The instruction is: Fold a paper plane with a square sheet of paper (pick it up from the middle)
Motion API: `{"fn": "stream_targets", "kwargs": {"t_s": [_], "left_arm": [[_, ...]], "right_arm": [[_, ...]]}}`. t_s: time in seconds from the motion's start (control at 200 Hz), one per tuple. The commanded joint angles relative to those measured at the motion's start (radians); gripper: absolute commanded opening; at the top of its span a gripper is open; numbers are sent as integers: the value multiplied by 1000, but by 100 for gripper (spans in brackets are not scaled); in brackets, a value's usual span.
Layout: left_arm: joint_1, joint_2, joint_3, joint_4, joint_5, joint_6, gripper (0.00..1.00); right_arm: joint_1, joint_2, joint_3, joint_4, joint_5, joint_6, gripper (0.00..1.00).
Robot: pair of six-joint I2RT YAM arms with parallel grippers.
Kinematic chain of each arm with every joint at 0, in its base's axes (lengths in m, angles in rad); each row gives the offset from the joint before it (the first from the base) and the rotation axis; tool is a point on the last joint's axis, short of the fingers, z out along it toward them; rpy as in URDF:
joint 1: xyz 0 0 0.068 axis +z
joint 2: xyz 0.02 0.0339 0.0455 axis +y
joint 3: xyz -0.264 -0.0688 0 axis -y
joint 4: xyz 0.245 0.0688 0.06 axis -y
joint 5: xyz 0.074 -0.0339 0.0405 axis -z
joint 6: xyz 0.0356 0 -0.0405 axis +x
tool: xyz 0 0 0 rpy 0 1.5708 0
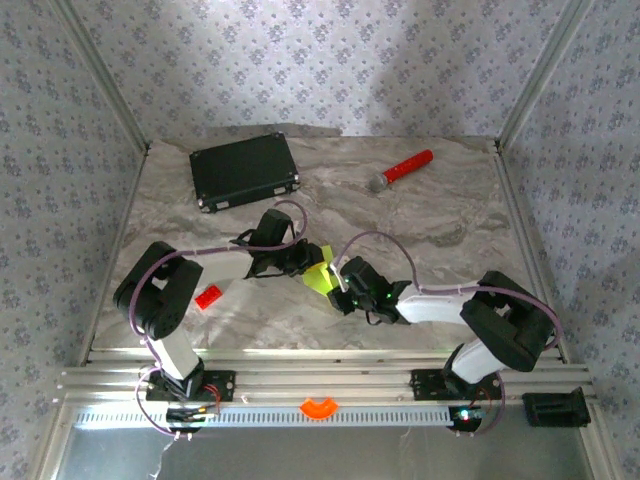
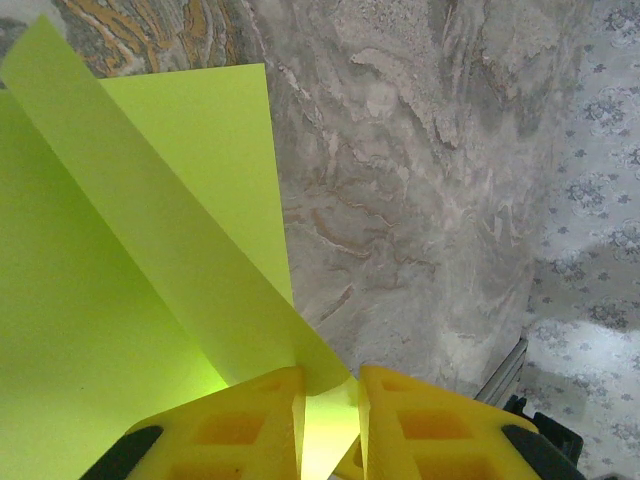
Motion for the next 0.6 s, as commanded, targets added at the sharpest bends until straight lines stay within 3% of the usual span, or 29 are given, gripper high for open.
{"fn": "stream_targets", "kwargs": {"t_s": [0.0,0.485,0.595], "left_arm": [[-6,-8,15,0,17,-2,22],[-7,-14,16,-3,17,0,21],[-7,-24,16,-7,12,2,26]], "right_arm": [[16,24,24,14,44,-35,24],[39,26,19,15,127,-46,14],[37,11,12,17,124,-48,12]]}}
